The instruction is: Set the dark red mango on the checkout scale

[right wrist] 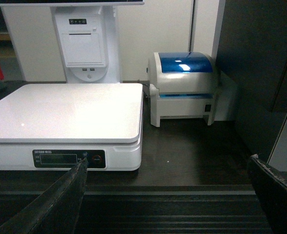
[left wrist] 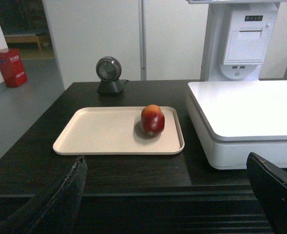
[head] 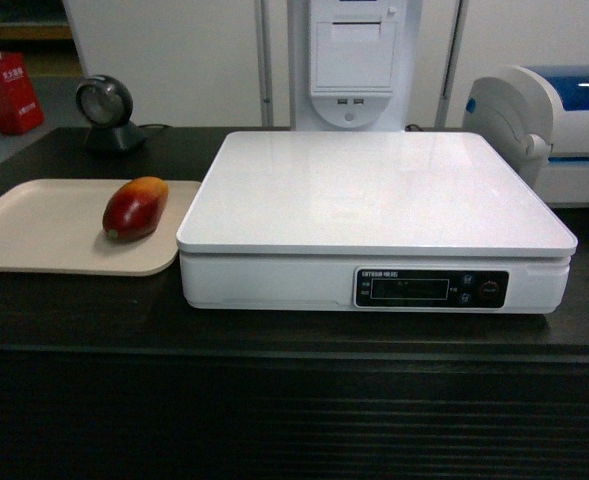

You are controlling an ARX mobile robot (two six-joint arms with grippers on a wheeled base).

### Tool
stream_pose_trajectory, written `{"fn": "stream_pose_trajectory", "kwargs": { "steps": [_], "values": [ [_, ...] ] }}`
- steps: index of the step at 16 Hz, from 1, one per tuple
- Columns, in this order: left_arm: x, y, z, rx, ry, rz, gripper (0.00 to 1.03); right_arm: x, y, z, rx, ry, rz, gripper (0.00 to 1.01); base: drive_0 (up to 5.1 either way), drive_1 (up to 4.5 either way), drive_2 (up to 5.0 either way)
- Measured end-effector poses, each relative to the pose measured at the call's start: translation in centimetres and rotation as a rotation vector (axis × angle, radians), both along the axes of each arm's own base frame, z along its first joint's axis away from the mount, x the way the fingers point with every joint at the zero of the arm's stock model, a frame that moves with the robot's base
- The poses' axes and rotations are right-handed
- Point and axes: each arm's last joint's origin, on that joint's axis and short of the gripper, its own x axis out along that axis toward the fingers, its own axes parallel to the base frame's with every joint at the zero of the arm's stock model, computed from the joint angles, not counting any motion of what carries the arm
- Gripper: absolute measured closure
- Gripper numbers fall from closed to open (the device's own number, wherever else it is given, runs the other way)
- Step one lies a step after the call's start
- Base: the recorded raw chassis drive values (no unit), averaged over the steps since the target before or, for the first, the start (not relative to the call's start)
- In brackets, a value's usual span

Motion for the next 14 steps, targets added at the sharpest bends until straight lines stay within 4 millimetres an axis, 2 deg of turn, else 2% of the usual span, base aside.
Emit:
{"fn": "stream_pose_trajectory", "kwargs": {
  "steps": [2, 3, 4, 7, 8, 10, 12, 14],
  "values": [
    [0.0, 0.0, 0.0, 0.000, 0.004, 0.002, 0.05, 0.0, 0.0, 0.0, 0.000, 0.000, 0.000, 0.03, 0.0, 0.00, 0.0],
    [0.0, -0.2, -0.2, -0.007, 0.116, 0.060, 0.05, 0.0, 0.0, 0.0, 0.000, 0.000, 0.000, 0.03, 0.0, 0.00, 0.0],
    [0.5, -0.7, 0.4, 0.007, 0.158, 0.086, 0.05, 0.0, 0.0, 0.0, 0.000, 0.000, 0.000, 0.03, 0.0, 0.00, 0.0],
    [2.2, -1.4, 3.9, 0.010, 0.048, 0.039, 0.05, 0.0, 0.0, 0.0, 0.000, 0.000, 0.000, 0.03, 0.0, 0.00, 0.0],
    [3.3, -1.3, 4.2, 0.018, 0.043, 0.013, 0.05, 0.0, 0.0, 0.0, 0.000, 0.000, 0.000, 0.03, 0.0, 0.00, 0.0],
    [7.0, -1.1, 5.4, 0.066, 0.034, -0.053, 0.05, 0.0, 0.0, 0.0, 0.000, 0.000, 0.000, 0.03, 0.0, 0.00, 0.0],
    [13.5, -0.6, 7.0, 0.095, 0.052, -0.142, 0.05, 0.0, 0.0, 0.0, 0.000, 0.000, 0.000, 0.03, 0.0, 0.00, 0.0],
    [19.5, 0.1, 5.9, 0.076, 0.182, -0.163, 0.05, 0.0, 0.0, 0.0, 0.000, 0.000, 0.000, 0.03, 0.0, 0.00, 0.0]
  ]
}}
